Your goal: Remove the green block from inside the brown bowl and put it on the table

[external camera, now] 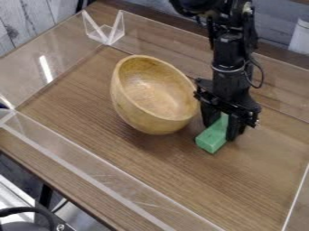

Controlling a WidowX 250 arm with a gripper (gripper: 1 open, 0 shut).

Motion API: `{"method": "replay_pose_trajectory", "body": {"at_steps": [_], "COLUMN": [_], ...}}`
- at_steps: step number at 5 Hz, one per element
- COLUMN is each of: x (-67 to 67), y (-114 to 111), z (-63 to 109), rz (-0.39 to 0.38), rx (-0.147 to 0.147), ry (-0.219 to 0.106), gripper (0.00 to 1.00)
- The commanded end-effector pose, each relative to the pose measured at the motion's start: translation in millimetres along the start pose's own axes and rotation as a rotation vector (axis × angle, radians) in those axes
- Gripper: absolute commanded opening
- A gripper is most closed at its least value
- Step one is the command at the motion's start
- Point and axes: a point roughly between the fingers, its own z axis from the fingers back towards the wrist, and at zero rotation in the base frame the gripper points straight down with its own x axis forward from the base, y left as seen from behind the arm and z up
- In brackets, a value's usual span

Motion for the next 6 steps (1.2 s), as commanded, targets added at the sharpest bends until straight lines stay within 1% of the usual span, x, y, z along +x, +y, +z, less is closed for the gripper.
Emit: {"method": "replay_pose_trajectory", "body": {"at_steps": [1,5,6], "x": [5.4,3.5,4.0], "y": [4.1,6.4,5.3], "z": [14.6,24.8,31.4], "rz": [0.014,0.034,0.033], "rx": [0.002,-0.010,-0.015], "ry": [-0.043,-0.055,-0.060], "gripper": [0.00,0.00,1.00]}}
